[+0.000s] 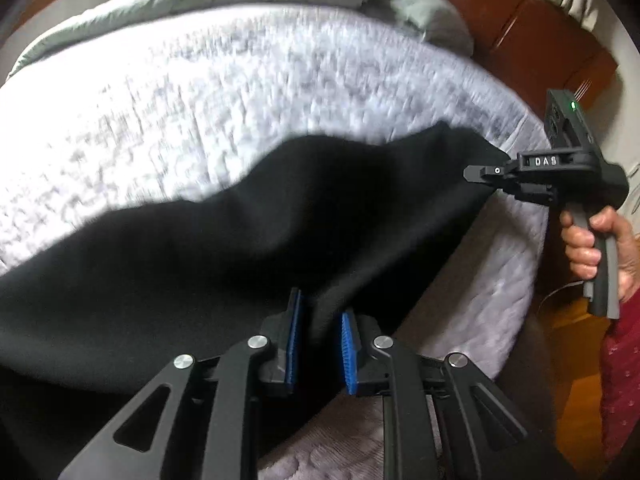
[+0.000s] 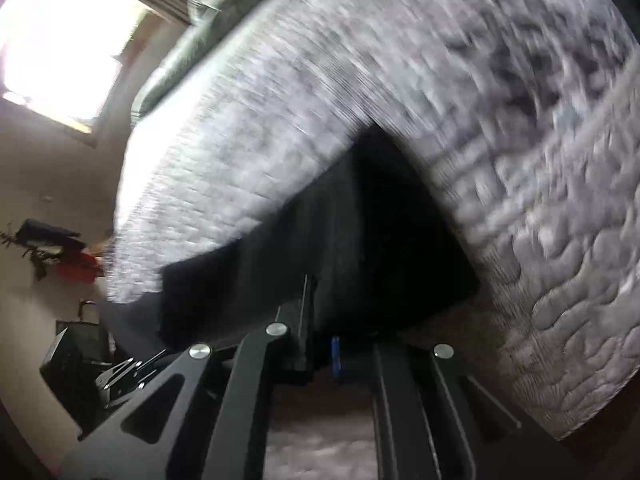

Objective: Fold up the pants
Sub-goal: 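Lift the held leg ends and fold them over toward the waistband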

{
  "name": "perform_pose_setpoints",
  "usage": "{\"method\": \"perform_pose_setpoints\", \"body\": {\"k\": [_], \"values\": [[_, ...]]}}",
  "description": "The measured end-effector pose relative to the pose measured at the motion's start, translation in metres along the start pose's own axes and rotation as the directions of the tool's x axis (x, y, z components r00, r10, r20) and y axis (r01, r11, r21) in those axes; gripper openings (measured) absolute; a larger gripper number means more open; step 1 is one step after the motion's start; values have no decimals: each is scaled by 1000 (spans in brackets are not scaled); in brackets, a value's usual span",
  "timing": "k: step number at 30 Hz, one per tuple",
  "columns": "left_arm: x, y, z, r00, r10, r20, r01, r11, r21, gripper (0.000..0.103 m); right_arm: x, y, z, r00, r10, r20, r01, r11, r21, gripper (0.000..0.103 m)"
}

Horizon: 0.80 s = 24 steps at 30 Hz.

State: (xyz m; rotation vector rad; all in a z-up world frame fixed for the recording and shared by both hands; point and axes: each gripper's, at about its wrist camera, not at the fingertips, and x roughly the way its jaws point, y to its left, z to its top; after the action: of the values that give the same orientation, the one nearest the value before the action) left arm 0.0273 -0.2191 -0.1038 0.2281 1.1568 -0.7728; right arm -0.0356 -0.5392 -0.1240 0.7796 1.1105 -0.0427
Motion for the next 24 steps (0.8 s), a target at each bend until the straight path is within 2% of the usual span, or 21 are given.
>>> {"method": "perform_pose_setpoints", "body": {"k": [1, 3, 4, 5, 6, 7, 8, 10, 11, 12, 14, 15, 18, 20, 22, 23, 24], "values": [[8, 1, -3, 1000, 8, -14, -8, 1000, -7, 18, 9, -4, -4, 999, -20, -26, 20, 1000, 2, 6], [11, 1, -7, 1000, 16, 2, -16, 1000, -8, 18, 8, -3, -10, 999, -32, -17, 32, 999, 4, 7], [10, 2, -7, 1000, 15, 5, -15, 1000, -10, 18, 4, 0, -12, 999, -47, -18, 47, 999, -4, 14], [10, 3, -7, 1000, 9, 6, -9, 1000, -20, 18, -3, 4, -14, 997, -71, -7, 71, 997, -3, 24], [10, 4, -6, 1000, 2, 5, -2, 1000, -29, 18, -11, 8, -17, 994, -105, 10, 105, 994, -5, 29], [10, 5, -6, 1000, -6, 3, 6, 999, -40, 18, -21, 16, -20, 983, -179, 43, 180, 983, -24, 38], [11, 7, -5, 1000, -8, 3, 9, 999, -44, 18, -31, 26, -24, 966, -244, 88, 249, 967, -47, 38], [12, 8, -5, 1000, -8, 4, 8, 999, -44, 18, -51, 45, -31, 916, -351, 194, 373, 923, -91, 38], [12, 8, -6, 1000, -5, 6, 5, 999, -41, 18, -55, 52, -35, 906, -359, 223, 389, 915, -107, 38], [12, 7, -6, 1000, 0, 8, 0, 999, -40, 18, -57, 56, -36, 912, -338, 232, 373, 920, -124, 38], [14, 5, -7, 1000, 1, 9, 0, 999, -45, 19, -46, 74, -37, 953, -243, 181, 276, 942, -188, 38], [14, 6, -7, 1000, 0, 9, 1, 999, -49, 20, -34, 79, -38, 967, -214, 140, 240, 948, -208, 38], [12, 8, -8, 1000, -4, 11, 5, 998, -58, 20, 6, 90, -36, 977, -211, 28, 212, 950, -227, 36], [9, 8, -7, 1000, -6, 7, 6, 998, -66, 23, 37, 86, -38, 962, -269, -45, 255, 944, -211, 37], [0, 8, -6, 1000, -20, -7, 20, 997, -73, 32, 52, 82, -38, 958, -283, -47, 268, 941, -205, 37], [-7, 10, -7, 1000, -25, -8, 24, 996, -89, 52, 53, 81, -37, 959, -279, -44, 266, 945, -191, 37], [-22, 19, -9, 999, -38, 11, 39, 988, -147, 72, 52, 80, -35, 960, -275, -46, 263, 947, -183, 37]]}}
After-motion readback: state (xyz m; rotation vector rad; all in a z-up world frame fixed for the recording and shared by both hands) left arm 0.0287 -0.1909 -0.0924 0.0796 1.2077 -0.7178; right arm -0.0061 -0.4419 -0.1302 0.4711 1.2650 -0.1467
